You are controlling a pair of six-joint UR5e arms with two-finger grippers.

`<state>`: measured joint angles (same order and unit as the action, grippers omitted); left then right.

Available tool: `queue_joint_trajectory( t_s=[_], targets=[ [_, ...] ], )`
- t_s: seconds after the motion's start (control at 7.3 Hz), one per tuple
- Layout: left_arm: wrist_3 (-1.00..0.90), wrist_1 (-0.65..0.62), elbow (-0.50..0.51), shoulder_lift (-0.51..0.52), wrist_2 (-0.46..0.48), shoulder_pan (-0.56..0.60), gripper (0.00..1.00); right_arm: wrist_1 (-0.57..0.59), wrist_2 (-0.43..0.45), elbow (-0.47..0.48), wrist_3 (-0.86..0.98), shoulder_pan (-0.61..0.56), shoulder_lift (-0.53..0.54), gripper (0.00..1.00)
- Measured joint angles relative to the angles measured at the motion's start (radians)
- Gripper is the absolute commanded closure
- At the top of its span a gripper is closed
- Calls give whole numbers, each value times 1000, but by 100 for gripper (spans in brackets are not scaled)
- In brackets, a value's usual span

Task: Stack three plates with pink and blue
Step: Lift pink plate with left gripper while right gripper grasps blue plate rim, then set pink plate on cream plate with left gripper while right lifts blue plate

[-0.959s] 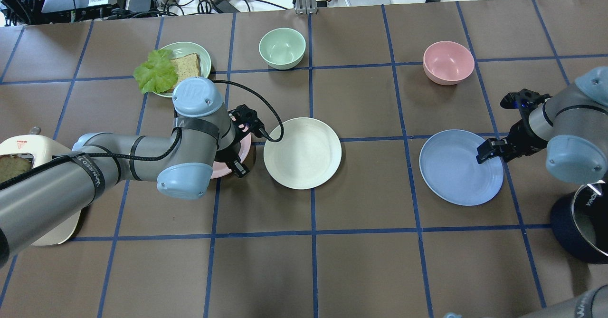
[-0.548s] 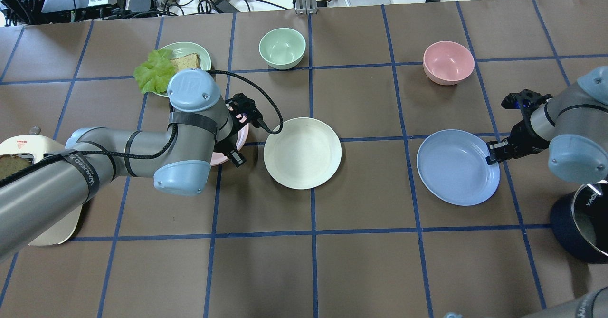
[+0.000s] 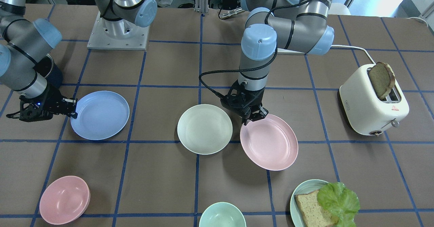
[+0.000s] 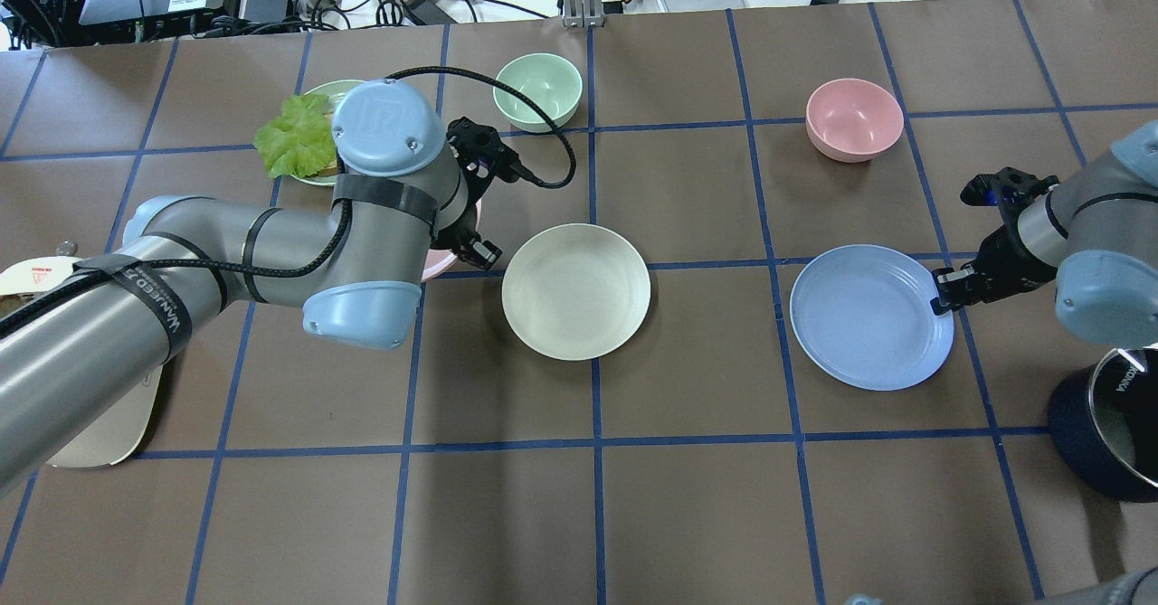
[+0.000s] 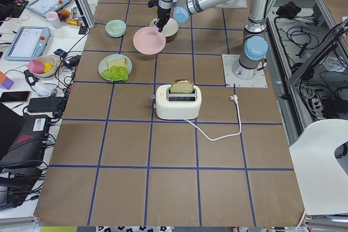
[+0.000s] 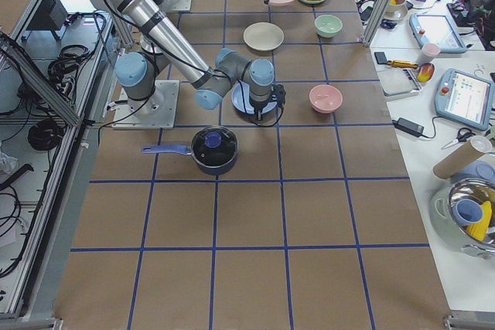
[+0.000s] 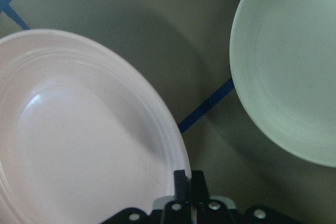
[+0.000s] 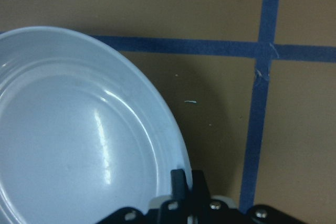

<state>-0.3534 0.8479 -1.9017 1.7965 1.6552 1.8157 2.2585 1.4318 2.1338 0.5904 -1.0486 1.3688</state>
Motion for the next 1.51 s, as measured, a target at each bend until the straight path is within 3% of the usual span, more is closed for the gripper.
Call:
queue_joint_trajectory(
  t_s=[0.41, 0.82, 0.96, 1.1, 1.51],
  targets=[
    [354, 225, 212, 78, -8, 175, 100, -87, 11, -75, -4, -1, 11, 100],
    [602, 248, 289, 206, -4, 320, 100, -177, 16, -147, -13, -7, 18, 100],
    [631, 245, 296, 232, -3, 338, 12, -188, 16, -154, -18, -9, 24, 100],
    [639, 241, 299, 250, -1, 345, 0, -193, 14, -156, -30, -10, 33, 100],
    [622, 227, 307, 232, 6, 326, 0, -195, 0, -158, -110, -23, 52, 100]
  ],
)
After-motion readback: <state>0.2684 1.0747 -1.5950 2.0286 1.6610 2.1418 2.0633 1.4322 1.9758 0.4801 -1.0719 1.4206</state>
